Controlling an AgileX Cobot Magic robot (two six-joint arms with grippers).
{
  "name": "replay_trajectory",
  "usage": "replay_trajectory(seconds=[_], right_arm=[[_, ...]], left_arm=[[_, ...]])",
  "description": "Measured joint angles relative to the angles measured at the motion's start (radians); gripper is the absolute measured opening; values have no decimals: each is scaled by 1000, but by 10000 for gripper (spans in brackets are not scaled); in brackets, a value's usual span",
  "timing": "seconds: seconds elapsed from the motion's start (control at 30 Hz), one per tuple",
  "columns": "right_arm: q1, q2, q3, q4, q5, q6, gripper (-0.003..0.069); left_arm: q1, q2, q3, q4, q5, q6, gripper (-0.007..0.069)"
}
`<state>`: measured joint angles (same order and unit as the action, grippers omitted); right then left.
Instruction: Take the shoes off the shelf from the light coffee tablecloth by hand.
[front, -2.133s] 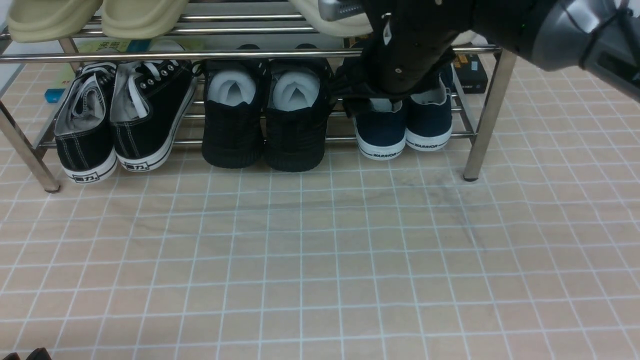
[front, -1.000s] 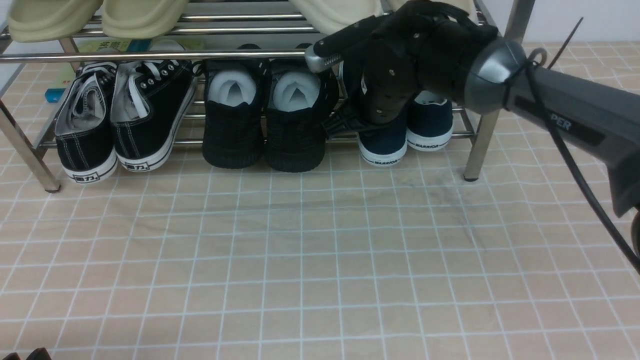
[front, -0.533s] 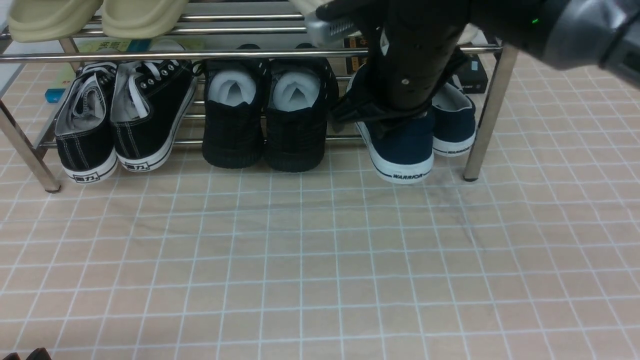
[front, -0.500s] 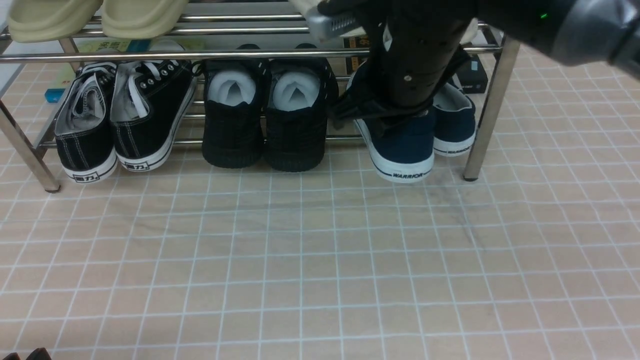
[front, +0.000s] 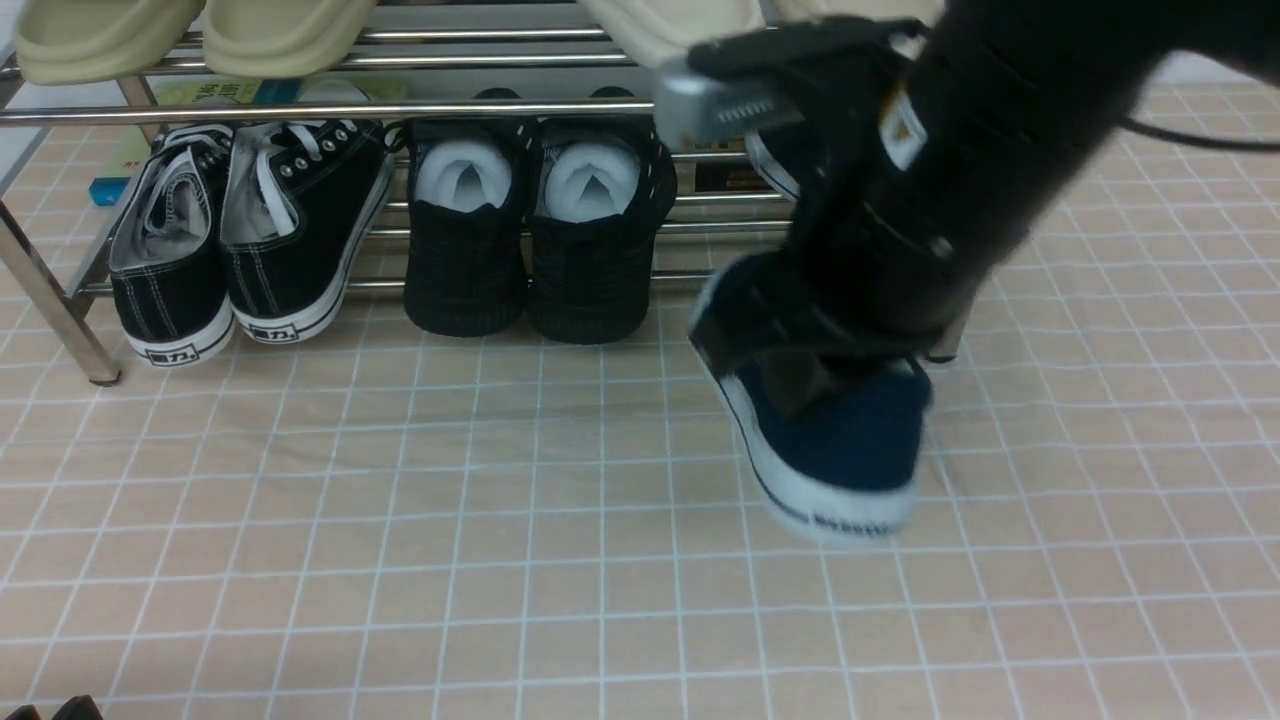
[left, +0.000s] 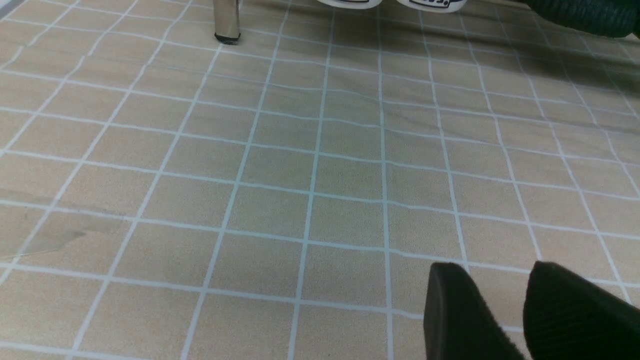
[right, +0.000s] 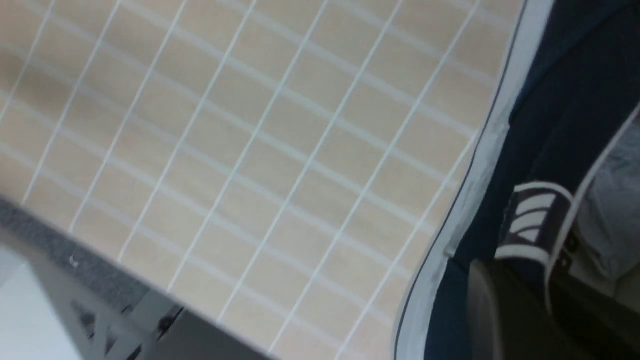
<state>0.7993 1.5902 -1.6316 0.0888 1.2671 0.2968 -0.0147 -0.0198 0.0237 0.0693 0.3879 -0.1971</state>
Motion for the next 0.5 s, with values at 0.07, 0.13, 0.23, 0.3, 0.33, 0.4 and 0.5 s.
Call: replay_trajectory(seconds=[0.07, 0.13, 0.23, 0.3, 0.33, 0.4, 0.5], right_arm=[[46, -43, 36, 0, 0, 40, 41], [112, -72, 60, 0, -1, 79, 41], [208, -71, 69, -14, -1, 134, 41], [268, -47, 70, -39, 0, 177, 41], [295, -29, 70, -55, -1, 204, 41], [329, 13, 70, -96, -8, 275, 41], [334, 77, 70, -152, -15, 349, 41]], left_arm=[[0, 0, 0, 0, 0, 0, 240], [0, 0, 0, 1, 0, 0, 240], [0, 0, 0, 1, 0, 0, 240], [0, 0, 0, 1, 0, 0, 240], [0, 0, 0, 1, 0, 0, 240], [0, 0, 0, 1, 0, 0, 240], [0, 0, 0, 1, 0, 0, 240]])
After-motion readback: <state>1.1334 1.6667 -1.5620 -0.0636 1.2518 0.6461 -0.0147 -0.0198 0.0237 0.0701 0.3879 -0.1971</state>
